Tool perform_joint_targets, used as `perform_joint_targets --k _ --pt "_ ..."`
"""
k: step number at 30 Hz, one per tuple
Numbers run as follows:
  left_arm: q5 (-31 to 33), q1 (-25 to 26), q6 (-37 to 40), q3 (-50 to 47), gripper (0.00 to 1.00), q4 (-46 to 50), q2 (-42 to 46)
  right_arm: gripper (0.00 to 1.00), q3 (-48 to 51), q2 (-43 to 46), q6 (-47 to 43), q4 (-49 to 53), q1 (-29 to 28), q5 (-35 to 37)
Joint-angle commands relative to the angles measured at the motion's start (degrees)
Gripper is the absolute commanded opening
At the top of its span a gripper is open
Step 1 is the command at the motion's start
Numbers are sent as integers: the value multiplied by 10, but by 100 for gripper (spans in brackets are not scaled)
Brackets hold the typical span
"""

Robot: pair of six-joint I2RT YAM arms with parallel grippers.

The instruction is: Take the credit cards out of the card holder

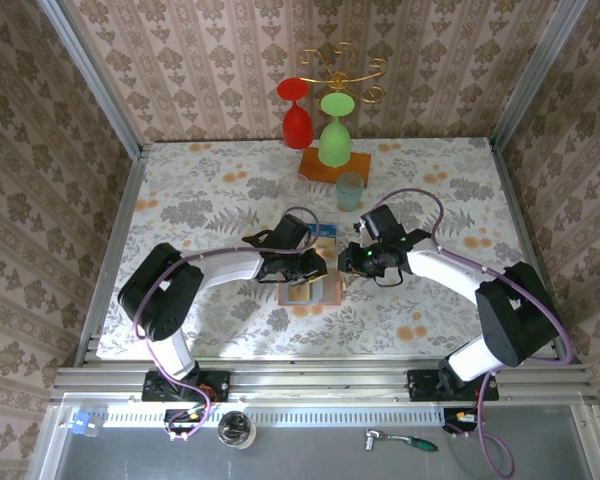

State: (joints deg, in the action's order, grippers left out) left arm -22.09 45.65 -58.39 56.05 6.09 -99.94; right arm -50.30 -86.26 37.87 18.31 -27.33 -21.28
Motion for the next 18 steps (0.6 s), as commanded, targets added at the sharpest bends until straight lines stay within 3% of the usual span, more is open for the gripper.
perform_joint_targets --k 1,18 --pt "-8 6 -2 31 23 16 -16 27 14 21 -6 12 3 -7" --pt "-35 -2 23 73 26 32 -46 28 5 18 10 11 5 -13"
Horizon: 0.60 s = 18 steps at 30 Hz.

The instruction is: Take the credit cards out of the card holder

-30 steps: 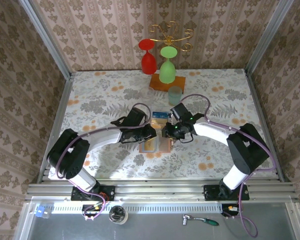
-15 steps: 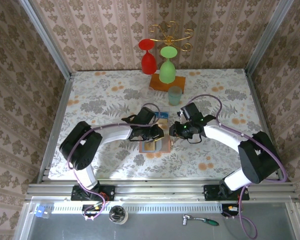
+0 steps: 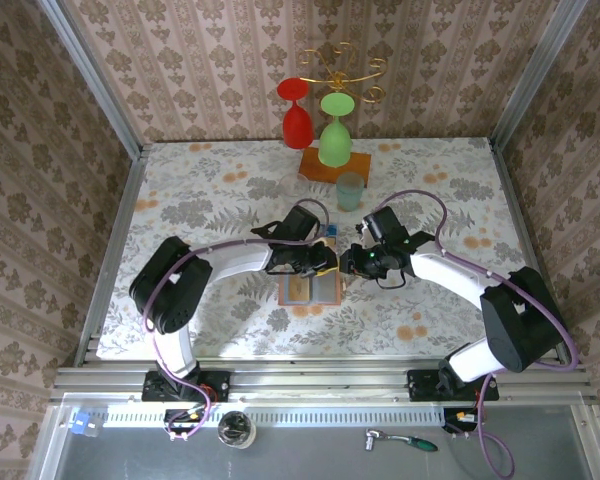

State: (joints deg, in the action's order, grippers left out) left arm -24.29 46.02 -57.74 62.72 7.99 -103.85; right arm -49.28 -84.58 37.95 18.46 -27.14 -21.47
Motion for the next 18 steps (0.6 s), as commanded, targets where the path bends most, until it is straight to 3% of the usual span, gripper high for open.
perform_joint_targets --k 1,18 --pt "-14 -7 16 3 26 10 -4 28 -7 -1 11 7 2 -14" --pt "-20 -63 17 -133 26 -41 105 29 -87 -95 42 8 -70 2"
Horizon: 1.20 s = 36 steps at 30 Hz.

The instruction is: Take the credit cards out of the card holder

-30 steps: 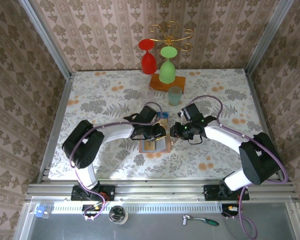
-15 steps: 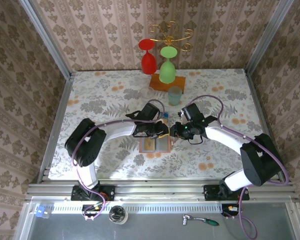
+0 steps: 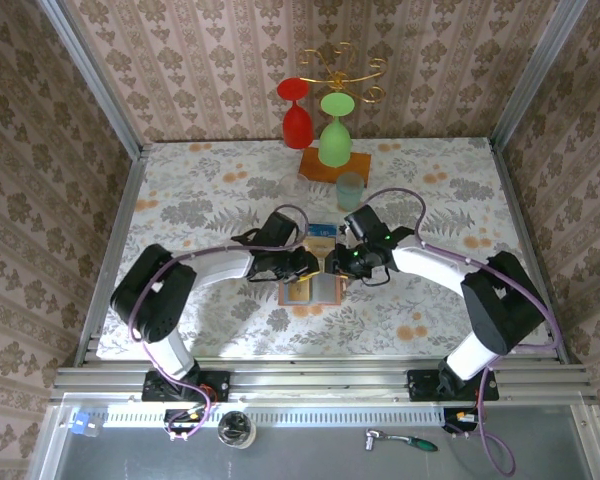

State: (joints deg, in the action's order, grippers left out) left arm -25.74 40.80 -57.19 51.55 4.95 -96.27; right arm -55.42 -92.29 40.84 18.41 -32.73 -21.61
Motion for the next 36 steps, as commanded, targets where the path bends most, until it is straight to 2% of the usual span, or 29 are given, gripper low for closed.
perform_joint_targets --k 1,14,21,36 --pt "-5 -16 13 -34 26 -11 40 29 -32 -25 15 8 -21 5" --pt "7 -67 23 -143 26 0 152 29 -109 -111 27 13 -74 8" --pt "-3 -68 19 -135 25 -22 123 29 -112 -118 21 22 -74 8" --pt "-5 -68 26 -130 16 -29 81 29 -109 -135 19 21 -74 11"
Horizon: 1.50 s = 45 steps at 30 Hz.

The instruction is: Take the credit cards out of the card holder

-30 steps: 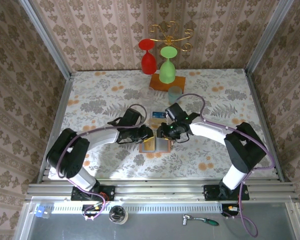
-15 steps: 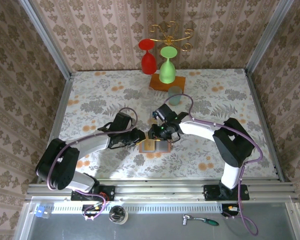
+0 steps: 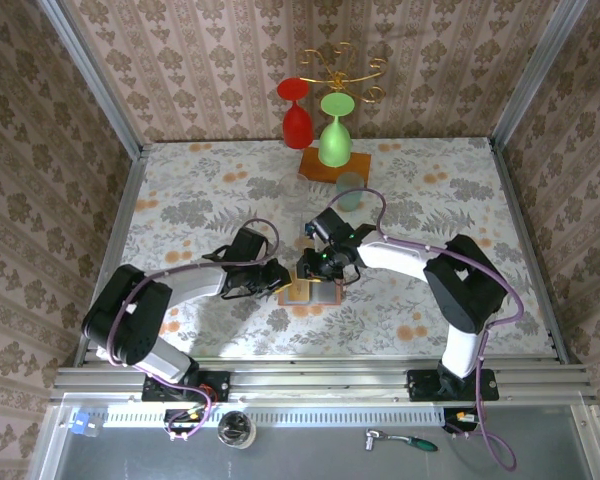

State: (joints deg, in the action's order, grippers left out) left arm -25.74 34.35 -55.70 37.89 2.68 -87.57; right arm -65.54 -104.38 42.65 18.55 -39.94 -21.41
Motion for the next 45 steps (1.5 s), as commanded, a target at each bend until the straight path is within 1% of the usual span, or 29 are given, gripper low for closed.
perform_joint_targets --k 1,10,17,21,28,45 --pt "-4 -3 12 6 15 -6 -6 29 -8 -16 1 19 -2 8" --pt "7 -4 23 4 9 13 -13 29 1 -25 2 12 -2 8" --pt "8 -4 24 0 8 14 -22 29 6 -32 3 7 -2 9" --pt "9 -4 24 -3 7 15 -21 27 10 -35 5 0 -2 3" --pt "11 -4 23 -8 6 15 -15 27 16 -40 6 -2 -2 5" --pt "12 -4 25 -3 7 24 -9 28 6 -21 -22 52 -2 61"
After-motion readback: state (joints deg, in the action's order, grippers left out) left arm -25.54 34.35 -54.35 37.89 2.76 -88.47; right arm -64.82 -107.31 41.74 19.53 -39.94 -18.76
